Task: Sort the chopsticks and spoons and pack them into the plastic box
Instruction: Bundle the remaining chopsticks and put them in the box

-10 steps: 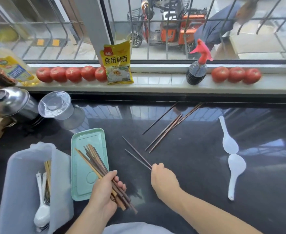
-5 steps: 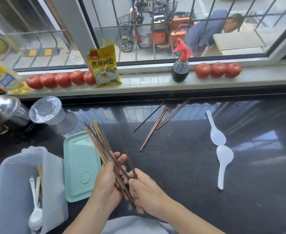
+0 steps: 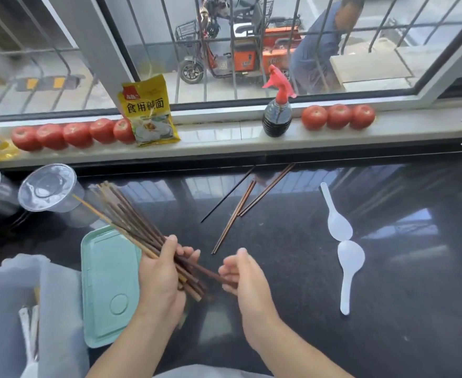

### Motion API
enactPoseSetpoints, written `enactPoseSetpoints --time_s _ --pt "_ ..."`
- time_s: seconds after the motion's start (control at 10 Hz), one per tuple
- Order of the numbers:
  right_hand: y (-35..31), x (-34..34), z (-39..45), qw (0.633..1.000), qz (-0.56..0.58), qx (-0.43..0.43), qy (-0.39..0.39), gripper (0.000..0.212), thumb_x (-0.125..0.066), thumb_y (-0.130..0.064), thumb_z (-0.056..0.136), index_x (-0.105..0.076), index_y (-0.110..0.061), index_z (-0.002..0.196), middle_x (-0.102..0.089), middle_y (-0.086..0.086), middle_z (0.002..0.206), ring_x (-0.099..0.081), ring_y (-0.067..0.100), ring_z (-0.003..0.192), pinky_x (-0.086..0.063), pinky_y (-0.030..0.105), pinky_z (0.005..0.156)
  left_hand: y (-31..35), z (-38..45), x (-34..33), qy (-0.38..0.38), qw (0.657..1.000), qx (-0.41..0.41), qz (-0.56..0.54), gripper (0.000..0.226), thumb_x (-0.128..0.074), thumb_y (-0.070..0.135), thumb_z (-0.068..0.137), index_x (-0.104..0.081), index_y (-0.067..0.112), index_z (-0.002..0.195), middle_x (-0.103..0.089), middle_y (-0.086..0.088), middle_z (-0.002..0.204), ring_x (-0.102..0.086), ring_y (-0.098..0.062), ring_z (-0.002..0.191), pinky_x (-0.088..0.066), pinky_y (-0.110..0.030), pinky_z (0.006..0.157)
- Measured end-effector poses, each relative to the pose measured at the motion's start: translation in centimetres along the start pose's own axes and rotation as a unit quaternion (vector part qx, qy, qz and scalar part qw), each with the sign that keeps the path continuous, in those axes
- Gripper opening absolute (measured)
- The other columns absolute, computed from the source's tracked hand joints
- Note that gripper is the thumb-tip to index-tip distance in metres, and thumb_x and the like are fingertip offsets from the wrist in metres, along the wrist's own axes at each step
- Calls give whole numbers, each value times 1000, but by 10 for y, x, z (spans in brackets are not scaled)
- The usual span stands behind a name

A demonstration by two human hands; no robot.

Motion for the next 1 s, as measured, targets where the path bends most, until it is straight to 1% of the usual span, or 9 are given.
enactPoseSetpoints --time_s 0.1,0.2,0.3,0.4,0.5,0.6,0.7,0.8,1.0 --pt "2 -30 11 980 182 -80 -26 55 -38 -53 105 -72 -11 111 -76 10 108 -72 26 103 -55 44 95 -13 -6 -13 -10 1000 15 10 14 -64 7 99 -56 15 90 -61 -4 65 -67 -17 61 -61 -37 66" --pt "-8 -56 28 980 59 -89 -169 53 -34 -54 106 -76 -23 115 -76 0 112 -70 22 111 -51 40 104 -19 -2 -10 -1 998 14 67 13 -66 9 97 -60 15 88 -64 -5 66 -64 -20 59 -55 -33 57" --pt "-39 -23 96 927 -321 132 -142 35 -49 -27 103 -58 -23 137 -62 4 134 -57 27 128 -43 32 102 -1 29 12 23 999 44 7 24 -58 10 103 -48 21 84 -46 2 59 -45 -10 44 -44 -24 42" --pt "-93 37 181 516 -774 365 -45 88 -66 -8 86 -19 -13 159 -20 17 163 -28 38 145 -37 42 112 4 42 42 29 996 83 5 26 -58 12 103 -46 22 83 -43 4 61 -41 -7 42 -43 -22 42" --pt "-131 67 232 273 -883 370 -91 96 -61 -9 92 4 -19 162 3 15 168 -7 40 154 -28 47 119 -4 39 57 48 993 109 0 24 -59 10 102 -46 20 84 -43 3 62 -41 -8 42 -43 -23 43" --pt "-137 51 248 198 -877 410 -151 84 -52 -9 98 2 -18 162 -7 14 167 -17 38 152 -31 46 117 -10 35 56 44 992 116 -6 23 -59 9 102 -47 18 85 -43 1 62 -41 -10 44 -42 -25 43" --pt "-135 23 241 187 -857 455 -152 67 -56 -4 92 -26 -7 152 -37 16 145 -46 35 123 -50 43 91 -10 37 57 46 993 111 5 22 -60 9 101 -46 17 86 -44 0 63 -41 -11 45 -41 -26 46" --pt "-113 21 229 171 -861 457 -142 39 -58 -3 91 -45 -8 127 -53 13 119 -56 32 101 -49 41 73 -8 38 59 47 993 106 2 23 -60 10 101 -46 18 86 -44 1 63 -41 -11 45 -42 -26 46" --pt "-83 23 220 305 -879 356 -80 29 -54 -8 93 -47 -12 121 -53 12 116 -55 32 102 -47 42 78 -15 30 65 57 990 132 2 22 -60 10 101 -46 17 85 -43 0 64 -42 -11 45 -43 -26 45"
Point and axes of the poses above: each hand's wrist, its own z-axis towards the middle knuckle, its own x-axis out of the back of the hand, y = z × x, the point moved 2 cm from there along z, towards the middle knuckle
